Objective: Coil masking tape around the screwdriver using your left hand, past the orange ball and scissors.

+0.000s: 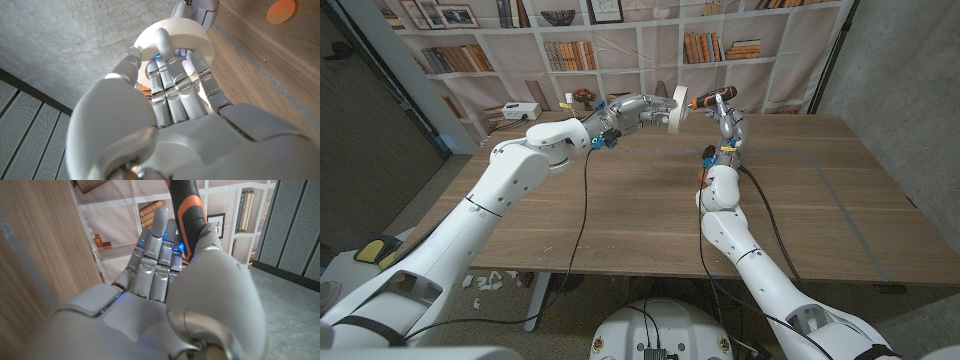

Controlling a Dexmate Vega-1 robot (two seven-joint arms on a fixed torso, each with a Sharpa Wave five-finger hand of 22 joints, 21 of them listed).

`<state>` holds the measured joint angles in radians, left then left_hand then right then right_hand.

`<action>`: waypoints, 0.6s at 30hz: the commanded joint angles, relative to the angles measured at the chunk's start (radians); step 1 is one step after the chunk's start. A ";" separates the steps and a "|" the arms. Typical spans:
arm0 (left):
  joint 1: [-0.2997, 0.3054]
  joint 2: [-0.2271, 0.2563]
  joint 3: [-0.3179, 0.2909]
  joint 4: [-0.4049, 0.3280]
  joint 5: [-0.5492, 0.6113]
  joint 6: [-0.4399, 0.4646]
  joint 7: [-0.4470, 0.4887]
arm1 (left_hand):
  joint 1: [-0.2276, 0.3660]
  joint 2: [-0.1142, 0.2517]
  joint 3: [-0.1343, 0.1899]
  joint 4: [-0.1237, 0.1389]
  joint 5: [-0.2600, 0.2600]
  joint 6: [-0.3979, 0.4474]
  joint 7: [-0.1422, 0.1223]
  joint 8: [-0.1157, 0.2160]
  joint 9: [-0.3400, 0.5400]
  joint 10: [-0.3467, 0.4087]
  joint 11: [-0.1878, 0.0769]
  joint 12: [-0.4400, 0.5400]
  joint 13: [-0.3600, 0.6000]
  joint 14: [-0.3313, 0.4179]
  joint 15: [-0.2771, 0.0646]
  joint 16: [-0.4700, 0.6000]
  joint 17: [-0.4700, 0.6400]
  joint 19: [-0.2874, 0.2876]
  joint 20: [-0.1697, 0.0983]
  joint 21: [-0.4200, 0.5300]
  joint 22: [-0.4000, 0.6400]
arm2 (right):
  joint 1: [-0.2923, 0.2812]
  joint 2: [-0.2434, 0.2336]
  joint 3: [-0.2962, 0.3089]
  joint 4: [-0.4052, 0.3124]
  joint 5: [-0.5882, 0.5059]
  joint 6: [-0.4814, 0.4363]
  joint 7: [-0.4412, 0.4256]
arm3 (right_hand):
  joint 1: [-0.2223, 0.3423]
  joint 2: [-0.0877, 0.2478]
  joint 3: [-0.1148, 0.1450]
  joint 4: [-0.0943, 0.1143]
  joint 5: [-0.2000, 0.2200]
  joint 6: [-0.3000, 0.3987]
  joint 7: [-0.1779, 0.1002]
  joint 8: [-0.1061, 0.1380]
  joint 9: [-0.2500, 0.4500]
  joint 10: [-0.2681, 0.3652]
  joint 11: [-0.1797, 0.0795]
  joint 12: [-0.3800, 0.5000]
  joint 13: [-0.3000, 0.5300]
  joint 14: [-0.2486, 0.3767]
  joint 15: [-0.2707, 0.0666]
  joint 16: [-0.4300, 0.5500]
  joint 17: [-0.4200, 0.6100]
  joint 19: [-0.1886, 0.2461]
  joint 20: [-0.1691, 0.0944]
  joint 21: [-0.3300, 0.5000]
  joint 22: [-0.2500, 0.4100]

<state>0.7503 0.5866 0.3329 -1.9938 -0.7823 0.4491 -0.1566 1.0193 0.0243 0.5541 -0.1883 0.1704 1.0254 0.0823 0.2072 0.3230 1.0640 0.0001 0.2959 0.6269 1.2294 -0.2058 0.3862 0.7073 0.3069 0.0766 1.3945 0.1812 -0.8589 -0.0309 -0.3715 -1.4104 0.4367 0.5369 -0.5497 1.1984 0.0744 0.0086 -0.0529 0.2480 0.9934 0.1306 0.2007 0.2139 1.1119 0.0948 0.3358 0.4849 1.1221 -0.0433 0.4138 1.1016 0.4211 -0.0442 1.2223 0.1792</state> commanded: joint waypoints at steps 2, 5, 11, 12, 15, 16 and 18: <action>0.011 -0.028 0.028 0.033 -0.039 0.031 -0.007 | 0.101 0.106 0.025 0.027 0.006 0.028 0.021 0.006 0.003 0.138 -0.119 0.002 0.114 0.011 -0.015 0.002 0.002 0.000 -0.008 0.004 0.002 | 0.012 0.031 0.011 0.012 -0.046 0.024 -0.076 | 0.068 0.067 0.217 -0.053 0.009 0.156 -0.103 0.015 0.006 0.149 -0.105 -0.001 0.000 0.125 -0.170 -0.001 0.003 0.005 -0.145 0.003 0.001; 0.009 -0.032 0.039 0.039 -0.048 0.048 -0.010 | 0.101 0.106 0.025 0.027 0.006 0.029 0.022 0.006 0.003 0.138 -0.116 0.001 0.113 0.011 -0.016 0.002 0.003 0.002 -0.009 0.004 0.002 | 0.016 0.035 0.013 0.018 -0.052 0.027 -0.083 | 0.068 0.066 0.218 -0.054 0.009 0.155 -0.103 0.014 0.005 0.149 -0.105 -0.001 0.001 0.124 -0.170 -0.002 0.002 0.004 -0.145 0.003 0.002; -0.006 -0.044 0.073 0.060 -0.064 0.088 -0.022 | 0.101 0.106 0.025 0.027 0.005 0.029 0.020 0.005 0.002 0.140 -0.116 0.000 0.114 0.014 -0.016 0.001 0.001 0.003 -0.008 0.004 0.002 | 0.023 0.039 0.012 0.030 -0.058 0.034 -0.084 | 0.066 0.067 0.220 -0.056 0.010 0.156 -0.104 0.014 0.005 0.150 -0.105 -0.004 -0.001 0.126 -0.171 -0.003 0.002 0.004 -0.146 0.004 0.002; -0.010 -0.046 0.080 0.065 -0.067 0.097 -0.026 | 0.101 0.106 0.024 0.027 0.005 0.029 0.020 0.005 0.002 0.141 -0.116 0.000 0.113 0.014 -0.016 0.001 0.002 0.004 -0.007 0.005 0.002 | 0.024 0.040 0.011 0.032 -0.060 0.034 -0.085 | 0.065 0.067 0.220 -0.056 0.010 0.156 -0.104 0.014 0.005 0.149 -0.106 -0.004 -0.001 0.125 -0.171 -0.003 0.001 0.004 -0.146 0.004 0.002; -0.022 -0.053 0.101 0.079 -0.066 0.110 -0.041 | 0.101 0.105 0.025 0.027 0.006 0.028 0.020 0.004 0.002 0.140 -0.117 -0.001 0.113 0.014 -0.016 0.000 0.002 0.004 -0.008 0.005 0.002 | 0.026 0.041 0.011 0.036 -0.059 0.034 -0.083 | 0.064 0.067 0.221 -0.057 0.010 0.156 -0.103 0.014 0.005 0.149 -0.105 -0.004 0.001 0.125 -0.171 -0.004 0.001 0.003 -0.146 0.004 0.002; -0.027 -0.054 0.107 0.082 -0.065 0.112 -0.048 | 0.101 0.105 0.025 0.027 0.006 0.028 0.019 0.004 0.002 0.140 -0.117 -0.001 0.114 0.014 -0.016 0.000 0.002 0.005 -0.007 0.005 0.002 | 0.027 0.041 0.011 0.037 -0.057 0.035 -0.081 | 0.064 0.067 0.221 -0.057 0.010 0.155 -0.103 0.014 0.005 0.148 -0.106 -0.004 0.001 0.125 -0.171 -0.004 0.002 0.003 -0.146 0.004 0.002; -0.032 -0.057 0.116 0.086 -0.063 0.117 -0.055 | 0.101 0.106 0.025 0.027 0.005 0.030 0.020 0.005 0.002 0.140 -0.113 0.000 0.115 0.014 -0.015 0.000 0.003 0.005 -0.008 0.005 0.002 | 0.028 0.042 0.010 0.039 -0.060 0.036 -0.082 | 0.063 0.067 0.222 -0.058 0.010 0.155 -0.103 0.014 0.005 0.149 -0.106 -0.005 0.001 0.125 -0.171 -0.005 0.001 0.003 -0.146 0.005 0.002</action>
<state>0.7503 0.5517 0.3882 -1.9463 -0.8345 0.5214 -0.1788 1.0193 0.0243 0.5541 -0.1883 0.1678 1.0254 0.0823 0.2074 0.3224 1.0640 0.0001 0.2912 0.6270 1.2299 -0.2054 0.3862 0.7071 0.3069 0.0766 1.3944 0.1802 -0.8398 0.0025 -0.3616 -1.3856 0.3874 0.5618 -0.6232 1.1985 0.0744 0.0887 0.0271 0.2487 0.9990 0.1355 0.2052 0.2144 1.1119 0.0948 0.3288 0.4837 1.1221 -0.0433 0.4102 1.1018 0.4211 -0.0442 1.2222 0.1791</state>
